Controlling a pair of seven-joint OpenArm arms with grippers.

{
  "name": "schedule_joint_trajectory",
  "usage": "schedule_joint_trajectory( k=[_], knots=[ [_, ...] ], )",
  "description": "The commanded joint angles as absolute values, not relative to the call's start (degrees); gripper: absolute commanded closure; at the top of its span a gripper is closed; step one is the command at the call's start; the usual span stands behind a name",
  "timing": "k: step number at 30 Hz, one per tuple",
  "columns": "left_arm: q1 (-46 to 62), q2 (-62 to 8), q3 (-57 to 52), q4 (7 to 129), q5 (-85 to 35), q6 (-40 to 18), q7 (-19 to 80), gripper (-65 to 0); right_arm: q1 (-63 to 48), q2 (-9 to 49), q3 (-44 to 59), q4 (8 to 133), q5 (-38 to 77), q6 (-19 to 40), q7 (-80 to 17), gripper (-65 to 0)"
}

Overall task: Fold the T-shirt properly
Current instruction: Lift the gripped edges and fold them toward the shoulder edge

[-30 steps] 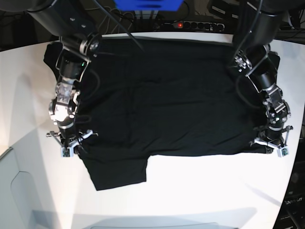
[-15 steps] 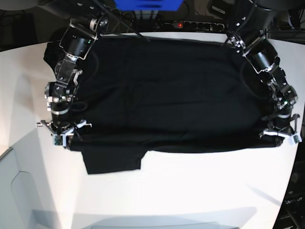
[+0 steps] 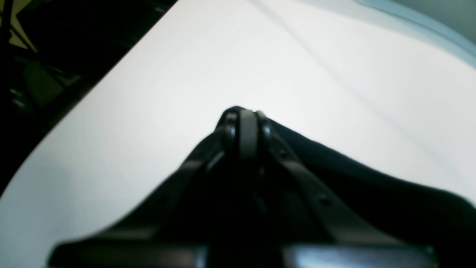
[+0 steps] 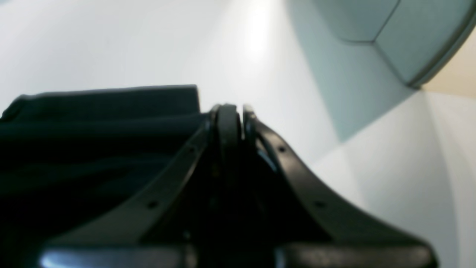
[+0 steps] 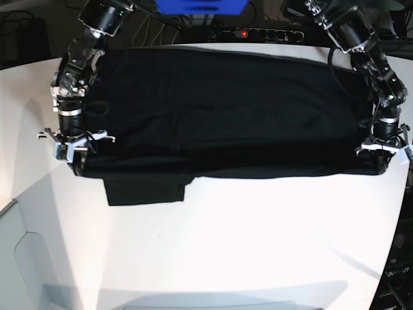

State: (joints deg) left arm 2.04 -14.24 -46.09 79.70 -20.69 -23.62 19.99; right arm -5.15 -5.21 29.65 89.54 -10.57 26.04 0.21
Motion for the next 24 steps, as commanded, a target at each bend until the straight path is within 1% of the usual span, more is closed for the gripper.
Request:
schedule_joint_trajectory(
  k=[1, 12, 18, 24],
  knots=[
    [2.3, -15.5, -47.6, 81.0, -22.0, -23.1, 18.2, 0.0, -5.5, -4.3, 29.8, 90.9, -9.4, 25.9, 2.2, 0.0],
    [12.2, -15.4, -49.3, 80.7, -29.6, -23.2, 17.8, 0.0, -13.2, -4.0, 29.9, 91.1, -9.3, 25.9, 2.5, 0.0],
    [15.3, -15.4, -49.3, 80.4, -31.4, -23.2, 17.7, 0.0, -16.7, -4.2, 30.9, 90.7, -9.3, 25.9, 10.7, 0.0],
    [15.3, -13.8, -49.3, 77.9, -31.1, -23.2, 17.7, 0.0, -18.9, -4.1, 30.9, 90.2, -9.3, 25.9, 11.6, 0.0]
  ],
)
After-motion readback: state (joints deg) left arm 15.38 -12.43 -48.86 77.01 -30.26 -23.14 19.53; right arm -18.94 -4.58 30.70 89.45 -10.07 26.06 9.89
